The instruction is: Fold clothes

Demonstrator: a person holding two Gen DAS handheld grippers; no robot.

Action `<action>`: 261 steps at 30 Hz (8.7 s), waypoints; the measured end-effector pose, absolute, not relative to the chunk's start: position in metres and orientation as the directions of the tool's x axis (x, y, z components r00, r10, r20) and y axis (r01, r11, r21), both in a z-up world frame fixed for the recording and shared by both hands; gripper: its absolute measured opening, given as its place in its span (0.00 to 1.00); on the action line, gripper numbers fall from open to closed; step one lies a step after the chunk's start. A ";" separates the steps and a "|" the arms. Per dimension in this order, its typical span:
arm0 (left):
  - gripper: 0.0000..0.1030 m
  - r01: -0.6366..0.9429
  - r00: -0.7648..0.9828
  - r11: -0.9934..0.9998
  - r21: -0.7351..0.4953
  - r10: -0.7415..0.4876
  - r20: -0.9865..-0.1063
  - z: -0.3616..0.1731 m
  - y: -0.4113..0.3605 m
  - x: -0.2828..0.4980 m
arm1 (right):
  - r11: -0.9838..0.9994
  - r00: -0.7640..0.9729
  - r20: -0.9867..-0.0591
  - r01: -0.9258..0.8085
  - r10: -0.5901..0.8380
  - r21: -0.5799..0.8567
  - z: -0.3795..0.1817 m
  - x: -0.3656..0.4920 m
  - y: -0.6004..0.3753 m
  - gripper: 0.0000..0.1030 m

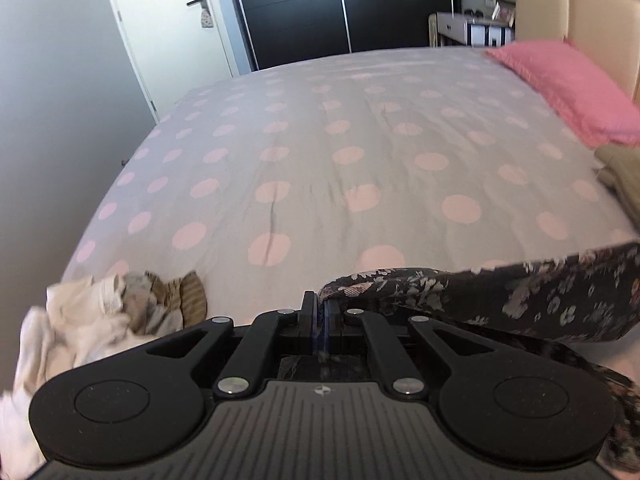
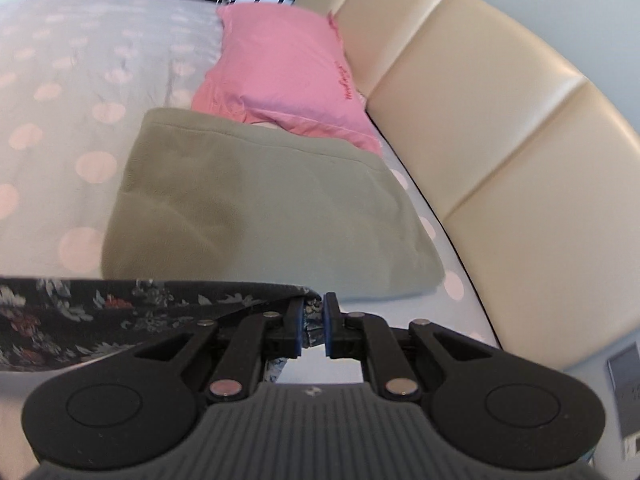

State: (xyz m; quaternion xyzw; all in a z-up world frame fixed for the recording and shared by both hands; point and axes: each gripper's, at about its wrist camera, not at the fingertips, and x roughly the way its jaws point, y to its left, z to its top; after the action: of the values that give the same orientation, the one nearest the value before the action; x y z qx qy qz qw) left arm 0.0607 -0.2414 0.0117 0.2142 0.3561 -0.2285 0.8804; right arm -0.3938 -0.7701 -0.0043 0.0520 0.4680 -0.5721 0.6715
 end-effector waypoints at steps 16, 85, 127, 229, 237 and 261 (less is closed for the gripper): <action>0.03 0.572 0.656 0.703 0.422 -0.083 -0.750 -0.097 -0.381 0.195 | 0.344 -0.149 -0.610 0.712 -0.778 -0.612 -0.094 -0.248 -0.927 0.12; 0.06 0.606 0.311 0.787 0.119 -0.097 -0.945 -0.083 -0.198 -0.003 | 0.121 -0.023 -0.880 0.988 -0.474 -0.091 -0.085 -0.511 -0.705 0.07; 0.37 0.699 0.240 0.708 0.105 -0.094 -0.966 -0.052 -0.274 -0.009 | -0.063 0.000 -0.909 0.998 -0.416 0.029 -0.137 -0.625 -0.777 0.43; 0.08 0.478 0.648 0.810 0.340 -0.064 -0.759 -0.011 -0.279 0.128 | 0.467 0.166 -0.702 0.845 -0.692 -0.260 0.004 -0.413 -0.834 0.08; 0.08 0.425 0.647 0.828 0.366 0.005 -0.762 -0.016 -0.278 0.126 | 0.686 0.253 -0.674 0.515 -0.694 -0.513 -0.022 -0.337 -0.835 0.27; 0.08 0.410 0.586 0.835 0.366 0.067 -0.807 -0.044 -0.279 0.147 | 0.597 0.001 -0.729 -0.574 -0.684 -0.561 -0.123 -0.204 -0.891 0.35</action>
State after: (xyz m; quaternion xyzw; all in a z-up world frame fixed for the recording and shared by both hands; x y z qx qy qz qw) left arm 0.1472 -0.2791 -0.0435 0.2686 0.4435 -0.1011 0.8491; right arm -0.2043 -0.8911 -0.1234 -0.4462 0.7051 -0.0504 0.5489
